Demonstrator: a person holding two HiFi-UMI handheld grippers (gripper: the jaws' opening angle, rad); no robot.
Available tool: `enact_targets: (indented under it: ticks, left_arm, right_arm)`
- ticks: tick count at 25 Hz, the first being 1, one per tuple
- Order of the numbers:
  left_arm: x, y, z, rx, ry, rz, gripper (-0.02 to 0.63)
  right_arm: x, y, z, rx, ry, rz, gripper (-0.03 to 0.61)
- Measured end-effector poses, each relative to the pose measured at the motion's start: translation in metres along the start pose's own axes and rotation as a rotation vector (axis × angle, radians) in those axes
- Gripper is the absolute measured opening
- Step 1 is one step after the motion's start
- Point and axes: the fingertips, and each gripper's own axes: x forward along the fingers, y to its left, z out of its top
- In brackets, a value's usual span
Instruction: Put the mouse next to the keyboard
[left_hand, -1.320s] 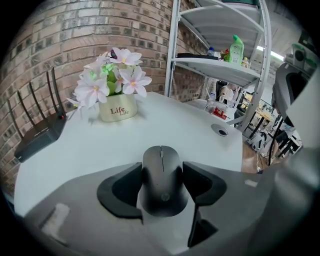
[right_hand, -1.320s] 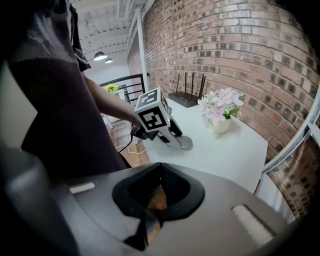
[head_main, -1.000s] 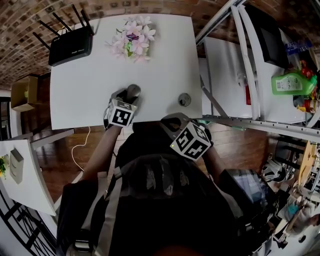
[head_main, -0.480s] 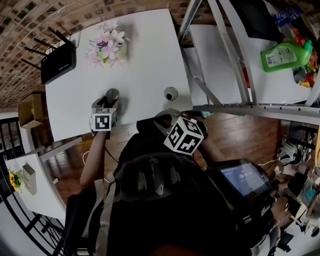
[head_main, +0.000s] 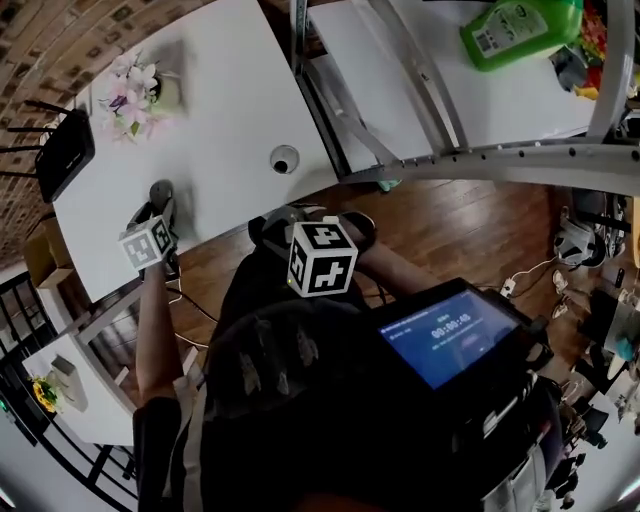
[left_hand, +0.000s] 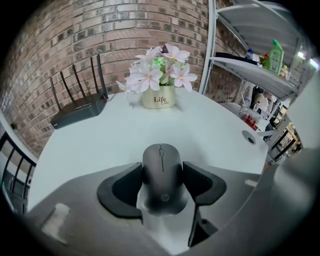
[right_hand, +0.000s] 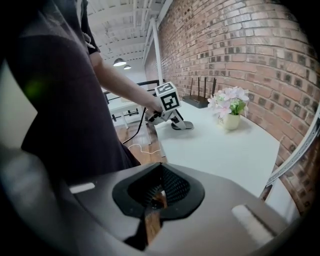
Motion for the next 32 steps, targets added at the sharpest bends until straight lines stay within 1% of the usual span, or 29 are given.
enact_targets:
  ticks: [2,6,9,11,16,20,23,25,29,32]
  left_arm:
    - [0.0,0.001,-0.001,-0.009,0.006,-0.004,0.267]
    - [-0.002,0.009,0.0,0.042,-0.003,0.031,0.265]
    - [-0.004,0.018,-0.003,0.018,-0.016,0.035,0.264]
    - [-0.006,0.02,-0.004,0.016,-0.023,0.029,0.264]
    - [-0.01,0.022,0.0,0.018,-0.057,-0.011,0.264]
    - [-0.01,0.033,-0.001,0.021,-0.065,-0.052,0.264]
    - [-0.017,0.036,0.005,0.048,-0.072,-0.089,0.264]
    - [-0.026,0.04,0.009,0.059,-0.078,-0.072,0.264]
    - [-0.012,0.052,-0.008,0.046,-0.075,-0.063,0.264]
    - [-0.007,0.057,-0.01,0.056,-0.081,-0.047,0.264]
  right_arm:
    - [0.001,0.003,-0.001,-0.008,0.003,0.011,0.006]
    - [0.001,0.001,-0.002,-0.011,0.017,-0.001,0.006]
    - [0.002,0.001,-0.002,-0.007,0.03,-0.007,0.006]
    - [0.004,-0.001,-0.001,-0.009,0.042,-0.012,0.006]
    - [0.016,-0.003,0.002,-0.019,0.103,-0.036,0.006]
    - [0.03,0.0,0.021,-0.011,0.122,-0.032,0.005]
    - [0.038,0.0,0.035,-0.004,0.128,-0.036,0.006]
    - [0.041,0.0,0.042,-0.002,0.13,-0.035,0.006]
    - [0.039,0.002,0.045,0.014,0.134,-0.046,0.006]
    - [0.037,0.0,0.042,0.032,0.139,-0.059,0.006]
